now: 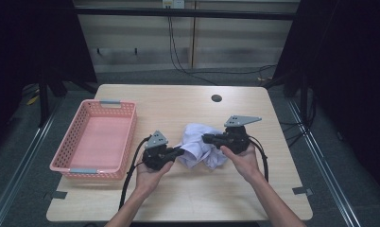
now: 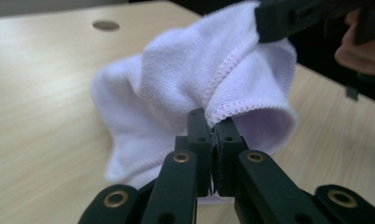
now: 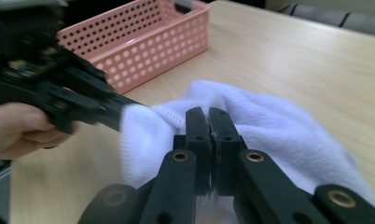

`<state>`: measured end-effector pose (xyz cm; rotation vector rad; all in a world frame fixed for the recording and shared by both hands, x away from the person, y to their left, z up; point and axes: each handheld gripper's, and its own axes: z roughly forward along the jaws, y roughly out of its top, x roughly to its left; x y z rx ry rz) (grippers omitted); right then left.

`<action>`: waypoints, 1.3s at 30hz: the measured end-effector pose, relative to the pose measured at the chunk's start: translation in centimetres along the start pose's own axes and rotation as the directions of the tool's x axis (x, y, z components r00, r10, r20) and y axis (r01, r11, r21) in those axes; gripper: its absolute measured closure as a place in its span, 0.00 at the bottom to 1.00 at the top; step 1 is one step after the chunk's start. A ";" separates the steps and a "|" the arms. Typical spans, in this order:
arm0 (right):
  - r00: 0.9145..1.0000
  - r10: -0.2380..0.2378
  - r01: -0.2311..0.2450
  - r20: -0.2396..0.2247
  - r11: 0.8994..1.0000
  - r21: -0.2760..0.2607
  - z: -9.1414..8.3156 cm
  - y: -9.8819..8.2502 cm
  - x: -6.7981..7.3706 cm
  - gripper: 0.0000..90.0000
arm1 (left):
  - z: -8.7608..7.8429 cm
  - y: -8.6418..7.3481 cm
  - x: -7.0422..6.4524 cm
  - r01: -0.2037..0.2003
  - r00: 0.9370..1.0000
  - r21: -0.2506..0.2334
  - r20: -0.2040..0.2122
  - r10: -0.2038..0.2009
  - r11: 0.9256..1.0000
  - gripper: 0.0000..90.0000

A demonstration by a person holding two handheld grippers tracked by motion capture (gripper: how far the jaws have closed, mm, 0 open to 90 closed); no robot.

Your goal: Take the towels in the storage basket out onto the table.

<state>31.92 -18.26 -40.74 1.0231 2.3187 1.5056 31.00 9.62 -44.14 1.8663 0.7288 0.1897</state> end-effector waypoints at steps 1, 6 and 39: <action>1.000 0.003 -0.003 0.010 1.000 -0.011 -0.3 0.1 -0.2 0.98 | -0.5 0.5 0.0 -0.003 1.000 -0.013 0.000 0.003 1.000 0.98; 0.996 0.039 -0.033 0.085 0.996 -0.078 -2.3 1.1 -1.8 0.98 | -3.2 2.4 0.1 -0.026 1.000 -0.052 -0.004 0.026 0.998 0.98; 0.992 0.061 -0.061 0.109 0.998 0.005 -4.4 -3.6 -2.8 0.45 | 0.5 -1.0 -2.5 -0.057 0.987 0.138 0.156 0.035 0.989 0.96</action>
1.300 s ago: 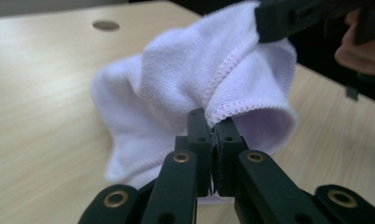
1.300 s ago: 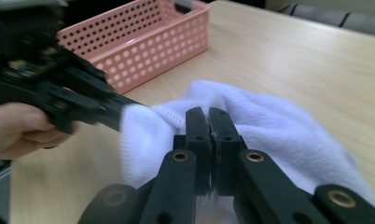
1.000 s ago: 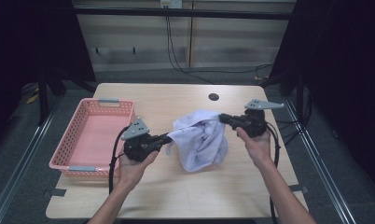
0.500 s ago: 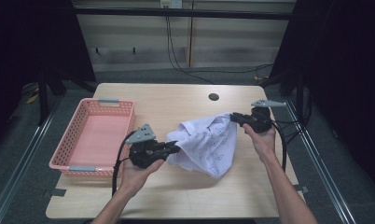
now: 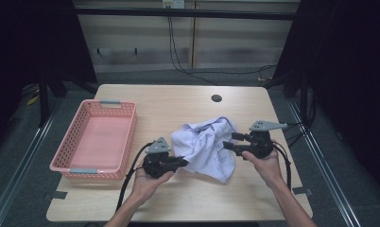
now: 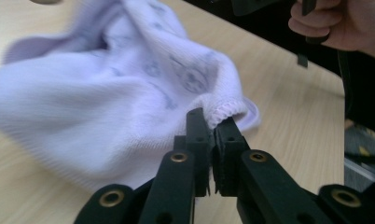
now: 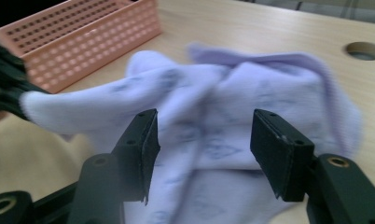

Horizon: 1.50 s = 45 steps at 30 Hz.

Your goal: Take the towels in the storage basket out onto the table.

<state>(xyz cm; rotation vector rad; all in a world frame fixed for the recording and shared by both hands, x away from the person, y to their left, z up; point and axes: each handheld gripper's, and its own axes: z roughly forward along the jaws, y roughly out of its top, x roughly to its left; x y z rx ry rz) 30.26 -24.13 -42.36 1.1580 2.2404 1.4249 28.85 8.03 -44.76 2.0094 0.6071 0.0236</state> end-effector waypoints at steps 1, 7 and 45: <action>1.000 0.003 -0.003 -0.021 1.000 0.003 0.3 -0.1 0.5 0.44 | 0.5 0.0 -0.4 -0.007 1.000 0.006 0.018 0.007 1.000 0.95; 0.991 0.007 -0.002 -0.131 0.999 0.042 3.4 -0.1 2.8 0.39 | 2.0 -0.2 -1.8 -0.036 0.999 0.044 0.042 0.034 0.998 0.82; 0.997 -0.058 0.057 -0.045 0.998 -0.007 -0.9 0.8 3.2 0.94 | -4.5 -1.5 2.6 0.098 0.990 -0.086 -0.093 -0.106 0.991 0.62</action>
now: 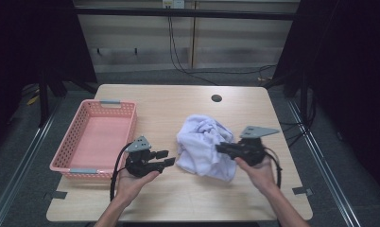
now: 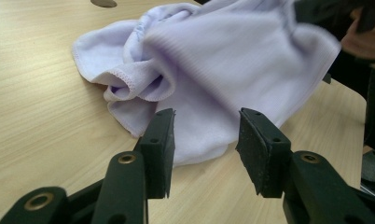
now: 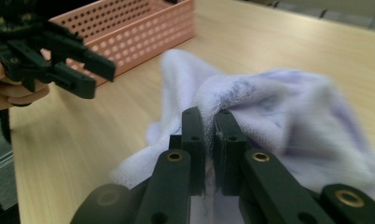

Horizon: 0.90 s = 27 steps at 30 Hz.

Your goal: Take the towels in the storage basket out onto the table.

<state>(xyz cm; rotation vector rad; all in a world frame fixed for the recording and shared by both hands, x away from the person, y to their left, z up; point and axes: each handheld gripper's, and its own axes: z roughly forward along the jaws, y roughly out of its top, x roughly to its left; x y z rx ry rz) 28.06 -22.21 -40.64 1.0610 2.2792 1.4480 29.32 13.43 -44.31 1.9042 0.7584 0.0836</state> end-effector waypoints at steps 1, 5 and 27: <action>1.000 0.005 -0.005 0.012 1.000 -0.006 -1.0 -0.1 -0.8 0.94 | 0.1 0.0 0.0 -0.005 1.000 0.004 0.001 0.005 1.000 0.62; 0.992 0.070 -0.071 0.102 0.997 0.014 -3.6 -2.1 -4.2 0.94 | 0.7 -0.1 -0.2 -0.012 1.000 0.026 0.000 0.012 1.000 0.62; 0.996 0.084 -0.086 0.018 0.985 0.149 -2.0 -7.0 -2.5 0.67 | 3.9 -0.1 1.9 0.016 0.999 0.086 -0.036 -0.013 0.996 0.79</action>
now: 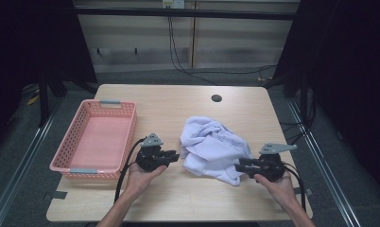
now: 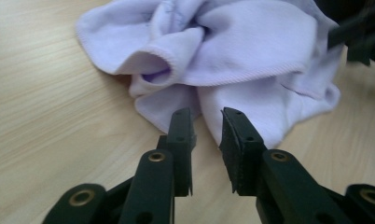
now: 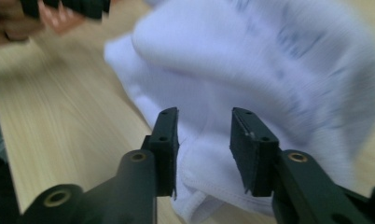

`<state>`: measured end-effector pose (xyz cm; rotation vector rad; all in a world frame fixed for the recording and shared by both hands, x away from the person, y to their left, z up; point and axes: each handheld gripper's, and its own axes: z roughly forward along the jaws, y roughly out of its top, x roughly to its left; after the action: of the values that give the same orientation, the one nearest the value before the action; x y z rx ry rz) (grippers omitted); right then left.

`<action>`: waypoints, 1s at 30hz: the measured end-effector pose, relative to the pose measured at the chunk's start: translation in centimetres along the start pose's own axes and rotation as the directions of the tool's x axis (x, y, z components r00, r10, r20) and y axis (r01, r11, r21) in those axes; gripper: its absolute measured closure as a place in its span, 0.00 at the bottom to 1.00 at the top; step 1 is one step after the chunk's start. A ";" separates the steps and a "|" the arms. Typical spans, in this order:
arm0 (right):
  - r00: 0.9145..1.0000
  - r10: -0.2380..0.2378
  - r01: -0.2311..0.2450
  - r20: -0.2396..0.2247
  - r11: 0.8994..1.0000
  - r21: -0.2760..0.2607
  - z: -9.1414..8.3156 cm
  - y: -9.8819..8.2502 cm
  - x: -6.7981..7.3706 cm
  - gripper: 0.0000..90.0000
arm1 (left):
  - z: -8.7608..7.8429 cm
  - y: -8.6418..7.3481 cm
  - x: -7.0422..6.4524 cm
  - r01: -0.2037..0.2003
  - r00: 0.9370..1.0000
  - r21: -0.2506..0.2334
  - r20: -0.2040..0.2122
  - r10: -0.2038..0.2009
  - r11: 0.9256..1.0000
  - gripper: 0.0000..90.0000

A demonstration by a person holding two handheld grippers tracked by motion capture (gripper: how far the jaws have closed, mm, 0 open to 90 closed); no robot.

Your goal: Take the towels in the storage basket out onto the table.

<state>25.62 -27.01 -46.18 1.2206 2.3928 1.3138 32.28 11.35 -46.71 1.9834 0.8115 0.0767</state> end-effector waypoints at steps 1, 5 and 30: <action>1.000 -0.016 0.016 0.014 0.999 0.052 1.6 -0.6 -0.1 0.59 | 0.1 -0.1 0.3 0.012 1.000 0.004 -0.002 -0.012 1.000 0.77; 0.997 -0.056 0.048 0.061 0.992 0.118 3.4 -1.7 -0.5 0.55 | 0.1 -0.3 0.6 0.030 1.000 0.002 -0.006 -0.030 1.000 0.71; 0.992 0.085 -0.082 0.093 0.996 -0.037 -3.6 -2.8 -3.2 0.94 | 5.1 -1.2 -0.7 -0.016 0.998 0.111 0.055 0.010 0.994 0.77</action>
<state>24.41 -32.35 -46.88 1.3559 2.2689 1.2834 32.97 7.51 -50.22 2.0867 0.7827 -0.0158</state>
